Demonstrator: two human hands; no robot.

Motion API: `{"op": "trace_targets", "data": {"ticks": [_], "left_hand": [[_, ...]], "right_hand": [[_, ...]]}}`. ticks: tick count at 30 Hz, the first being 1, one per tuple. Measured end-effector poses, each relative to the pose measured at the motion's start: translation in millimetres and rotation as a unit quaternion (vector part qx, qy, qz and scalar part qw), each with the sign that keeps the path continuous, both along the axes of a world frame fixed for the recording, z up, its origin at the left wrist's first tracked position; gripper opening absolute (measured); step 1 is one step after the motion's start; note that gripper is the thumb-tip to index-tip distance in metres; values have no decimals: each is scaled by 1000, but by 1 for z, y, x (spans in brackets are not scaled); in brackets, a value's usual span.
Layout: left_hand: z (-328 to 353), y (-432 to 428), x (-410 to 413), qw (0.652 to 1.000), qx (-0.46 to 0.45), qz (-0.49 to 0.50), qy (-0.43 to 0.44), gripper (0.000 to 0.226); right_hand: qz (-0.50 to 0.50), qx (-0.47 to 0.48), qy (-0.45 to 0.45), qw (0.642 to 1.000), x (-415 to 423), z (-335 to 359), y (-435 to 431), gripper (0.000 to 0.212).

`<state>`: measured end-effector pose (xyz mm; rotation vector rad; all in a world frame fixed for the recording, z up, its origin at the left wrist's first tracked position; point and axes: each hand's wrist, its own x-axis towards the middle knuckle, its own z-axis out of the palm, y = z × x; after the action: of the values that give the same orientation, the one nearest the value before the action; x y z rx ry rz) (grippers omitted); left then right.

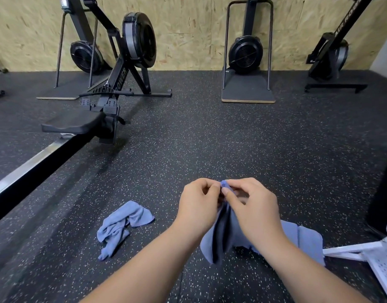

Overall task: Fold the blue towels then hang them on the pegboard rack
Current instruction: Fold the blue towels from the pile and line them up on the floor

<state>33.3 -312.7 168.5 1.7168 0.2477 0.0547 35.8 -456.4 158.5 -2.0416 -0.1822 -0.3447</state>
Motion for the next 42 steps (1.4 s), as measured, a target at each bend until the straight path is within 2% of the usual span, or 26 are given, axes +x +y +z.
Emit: {"op": "trace_targets", "data": {"ticks": [3,7,12,17,22,26,29,33,36,42], "left_hand": [[1,0,0,1000,-17,-18,5,28],[9,0,-3,999,-15,-46,-7,28],[6,14,6,983,164,-57,-62,16],[-4,34,13,938,330,-85,-62,29],[-15,42,18,900,418,-117,-46,26],[-13,45,17,847,506,-142,-81,25],[-5,47,15,824,538,-137,-115,15],[10,54,21,831,511,-70,-208,10],[12,58,26,818,507,-51,-267,11],[12,65,25,781,588,-55,-202,12]], "right_hand": [[-3,-23,-13,1000,-3,-1,0,25],[1,-20,2,1000,2,3,-5,26],[13,13,36,999,19,9,-20,19],[37,108,53,992,28,14,-34,17],[55,145,30,987,32,21,-43,17],[60,148,19,987,32,21,-48,19],[34,105,4,994,33,20,-51,19],[-43,-79,-18,996,38,13,-63,12],[-45,-144,9,988,39,8,-64,12],[-56,-165,8,985,39,5,-61,7]]}}
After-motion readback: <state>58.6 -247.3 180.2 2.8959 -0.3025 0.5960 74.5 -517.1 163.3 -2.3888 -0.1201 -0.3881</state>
